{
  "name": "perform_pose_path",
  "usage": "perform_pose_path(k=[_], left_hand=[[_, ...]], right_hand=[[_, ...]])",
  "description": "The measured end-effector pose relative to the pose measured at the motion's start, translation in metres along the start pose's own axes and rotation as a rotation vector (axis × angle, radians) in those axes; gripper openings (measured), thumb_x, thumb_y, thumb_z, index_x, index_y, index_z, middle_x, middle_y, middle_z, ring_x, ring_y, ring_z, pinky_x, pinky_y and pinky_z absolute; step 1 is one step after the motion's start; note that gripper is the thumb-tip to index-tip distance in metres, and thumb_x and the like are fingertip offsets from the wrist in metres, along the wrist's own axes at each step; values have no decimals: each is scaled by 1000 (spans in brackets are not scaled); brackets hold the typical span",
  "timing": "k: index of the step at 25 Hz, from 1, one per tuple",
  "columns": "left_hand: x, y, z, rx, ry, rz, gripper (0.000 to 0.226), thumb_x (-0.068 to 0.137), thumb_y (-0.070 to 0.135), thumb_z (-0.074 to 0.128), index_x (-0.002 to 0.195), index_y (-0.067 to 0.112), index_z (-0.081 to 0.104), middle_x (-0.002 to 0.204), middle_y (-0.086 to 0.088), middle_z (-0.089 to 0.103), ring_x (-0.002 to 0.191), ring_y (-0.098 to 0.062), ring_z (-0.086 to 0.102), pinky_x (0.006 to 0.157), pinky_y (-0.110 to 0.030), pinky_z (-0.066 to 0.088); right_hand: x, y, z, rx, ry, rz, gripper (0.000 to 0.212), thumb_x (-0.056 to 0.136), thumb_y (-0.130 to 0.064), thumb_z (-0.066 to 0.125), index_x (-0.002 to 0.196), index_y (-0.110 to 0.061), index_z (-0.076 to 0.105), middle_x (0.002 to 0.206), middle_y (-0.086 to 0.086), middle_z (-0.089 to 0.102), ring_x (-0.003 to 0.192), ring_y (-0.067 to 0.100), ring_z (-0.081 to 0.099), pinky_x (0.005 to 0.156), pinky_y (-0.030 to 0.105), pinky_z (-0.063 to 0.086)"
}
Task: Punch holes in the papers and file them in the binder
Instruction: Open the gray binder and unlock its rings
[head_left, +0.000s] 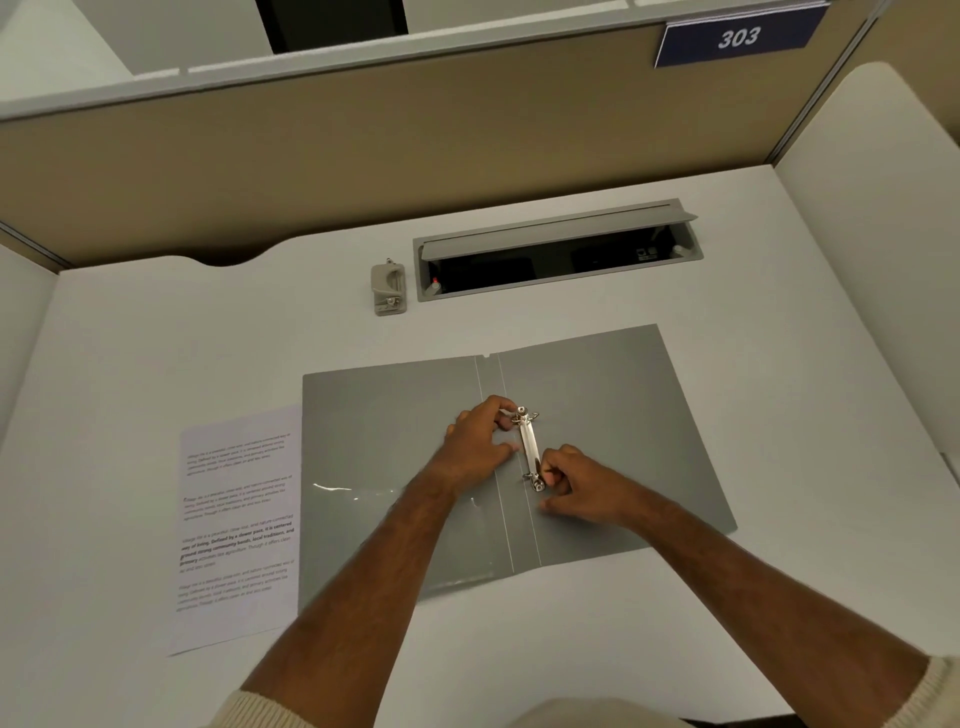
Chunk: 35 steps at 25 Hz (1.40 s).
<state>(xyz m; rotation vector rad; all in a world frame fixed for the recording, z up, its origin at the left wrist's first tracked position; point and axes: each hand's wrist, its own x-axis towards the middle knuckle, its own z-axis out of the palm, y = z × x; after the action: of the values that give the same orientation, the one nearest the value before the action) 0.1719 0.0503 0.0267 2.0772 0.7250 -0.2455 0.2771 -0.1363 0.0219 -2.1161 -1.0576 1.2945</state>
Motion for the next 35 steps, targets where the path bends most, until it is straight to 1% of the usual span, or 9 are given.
perform_pose_path(k=[4, 8, 13, 17, 23, 26, 28, 31, 35], left_hand=[[-15, -1, 0, 31, 100, 36, 49, 87, 18, 76, 130, 28, 54, 117, 6, 59, 112, -15, 53, 105, -43, 45], [-33, -11, -4, 42, 194, 45, 47, 86, 19, 77, 128, 26, 56, 120, 4, 60, 112, -17, 56, 105, -41, 44], [-59, -30, -15, 70, 284, 13, 45, 89, 21, 75, 130, 26, 56, 127, 6, 59, 118, -15, 52, 99, -28, 33], [-79, -55, -25, 51, 354, -34, 46, 87, 23, 78, 129, 23, 58, 127, 5, 60, 117, -19, 54, 102, -35, 40], [-117, -97, -47, 51, 519, -152, 52, 85, 26, 78, 132, 24, 56, 135, 4, 55, 121, -23, 53, 105, -43, 44], [-136, -117, -61, 95, 597, -251, 58, 86, 27, 77, 139, 22, 52, 142, 0, 51, 125, -28, 50, 105, -48, 38], [-149, -131, -70, 130, 636, -328, 61, 88, 30, 76, 142, 20, 49, 144, -4, 48, 128, -32, 48, 106, -52, 38], [-168, -156, -84, 139, 714, -430, 61, 90, 32, 74, 142, 16, 49, 146, -9, 47, 129, -36, 48, 107, -58, 37], [-193, -191, -100, 127, 741, -599, 65, 90, 34, 75, 143, 9, 46, 147, -16, 44, 132, -41, 44, 109, -58, 36]], right_hand=[[-6, -1, 4, -21, 30, 4, 27, 84, -21, 76, 93, -21, 50, 105, 5, 52, 76, 10, 44, 70, 23, 42], [-13, 1, 6, -12, 69, -3, 29, 86, -23, 75, 108, -25, 56, 107, -1, 50, 76, 2, 47, 68, 13, 38], [-18, 4, 15, -58, 208, -59, 42, 86, -33, 77, 121, -30, 55, 120, -2, 47, 115, 13, 54, 96, 26, 46], [-19, -4, 27, -221, 360, -82, 62, 83, -51, 75, 134, -25, 52, 126, 0, 48, 117, 21, 49, 102, 35, 41], [-19, -32, 48, -546, 504, -138, 84, 85, -74, 42, 147, -17, 46, 150, 5, 46, 137, 26, 44, 106, 45, 38], [-14, -49, 60, -613, 455, -130, 90, 90, -75, 28, 150, -10, 44, 156, 11, 42, 144, 28, 39, 112, 49, 36], [-8, -57, 67, -615, 408, -115, 95, 93, -77, 16, 154, -7, 37, 161, 12, 35, 150, 28, 30, 119, 48, 27], [2, -66, 78, -622, 326, -126, 98, 94, -77, 10, 158, -4, 24, 166, 13, 21, 155, 28, 14, 125, 41, 3], [15, -74, 94, -649, 312, -166, 105, 88, -81, -2, 160, -5, 6, 169, 9, -1, 156, 24, -6, 127, 42, -2]])
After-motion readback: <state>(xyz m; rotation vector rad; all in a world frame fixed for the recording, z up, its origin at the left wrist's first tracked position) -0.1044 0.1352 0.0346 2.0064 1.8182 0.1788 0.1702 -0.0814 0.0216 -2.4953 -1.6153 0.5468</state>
